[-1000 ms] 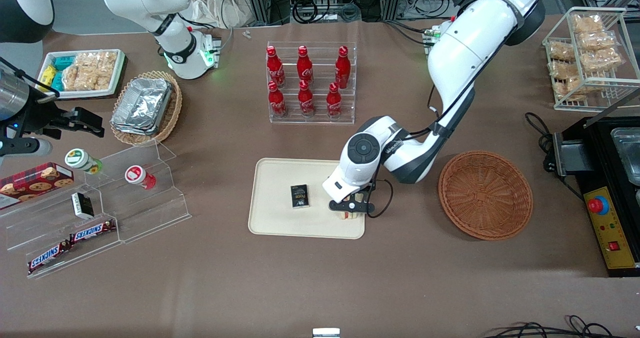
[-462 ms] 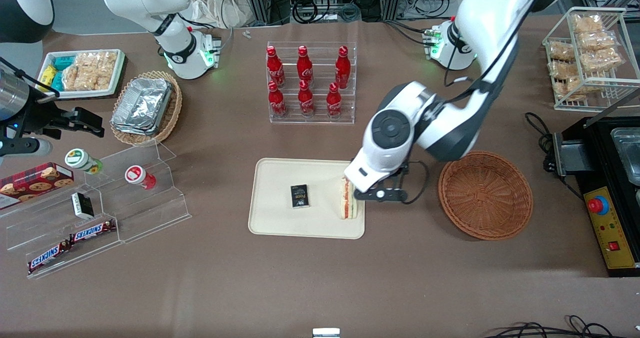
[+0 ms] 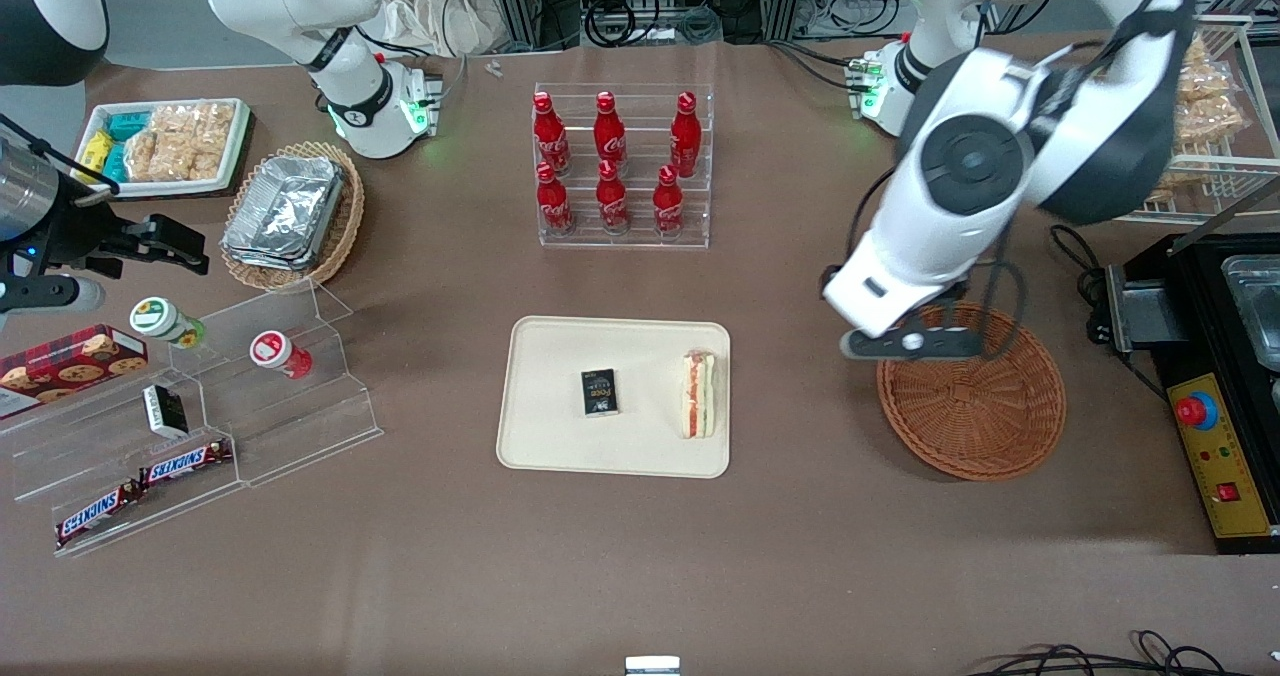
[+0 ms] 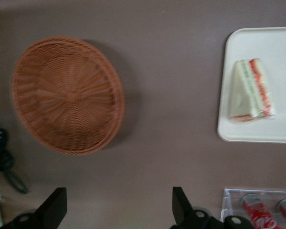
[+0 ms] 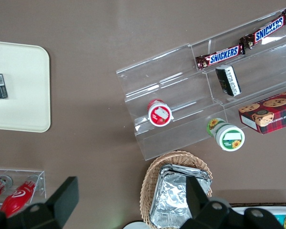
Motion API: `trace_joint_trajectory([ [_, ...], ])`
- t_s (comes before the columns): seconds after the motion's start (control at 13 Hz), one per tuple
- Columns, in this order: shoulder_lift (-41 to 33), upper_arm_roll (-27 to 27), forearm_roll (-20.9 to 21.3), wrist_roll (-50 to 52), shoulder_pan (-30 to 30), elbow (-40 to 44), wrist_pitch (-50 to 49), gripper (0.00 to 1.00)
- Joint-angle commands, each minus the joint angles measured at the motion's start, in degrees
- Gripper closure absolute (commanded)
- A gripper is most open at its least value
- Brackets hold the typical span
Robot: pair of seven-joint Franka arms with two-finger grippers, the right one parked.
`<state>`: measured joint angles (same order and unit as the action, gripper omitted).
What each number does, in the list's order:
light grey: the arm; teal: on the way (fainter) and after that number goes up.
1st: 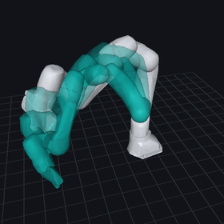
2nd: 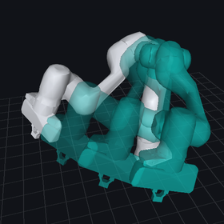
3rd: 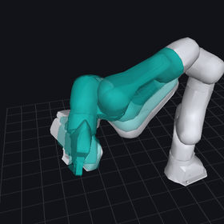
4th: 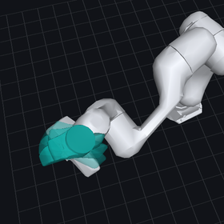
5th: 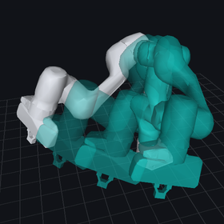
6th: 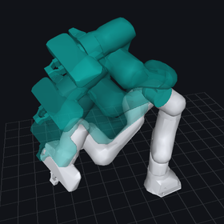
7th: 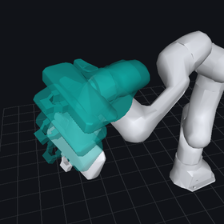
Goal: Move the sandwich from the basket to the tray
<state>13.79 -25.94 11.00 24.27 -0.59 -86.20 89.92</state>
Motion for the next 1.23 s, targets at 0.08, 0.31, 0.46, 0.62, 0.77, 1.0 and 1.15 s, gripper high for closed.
trace_joint_trajectory([
  [0.08,-7.4,0.0,-0.5,-1.9,5.0,-2.1,-5.9,0.0],
  [0.31,-8.7,1.0,-1.0,-1.0,7.3,-2.3,-5.6,0.0],
  [0.46,-9.5,1.0,-1.8,-1.6,9.3,-2.5,-4.6,0.0],
  [0.62,-9.9,1.0,-4.1,-1.9,12.2,-2.5,-4.4,0.0],
  [0.77,-10.6,1.2,-4.8,-5.7,13.5,-2.7,-4.4,0.0],
  [1.0,-12.0,13.7,-6.2,-13.2,5.8,-3.2,-4.6,0.0],
  [1.15,-13.8,22.4,-7.5,-18.6,0.2,-4.8,-4.3,0.0],
])
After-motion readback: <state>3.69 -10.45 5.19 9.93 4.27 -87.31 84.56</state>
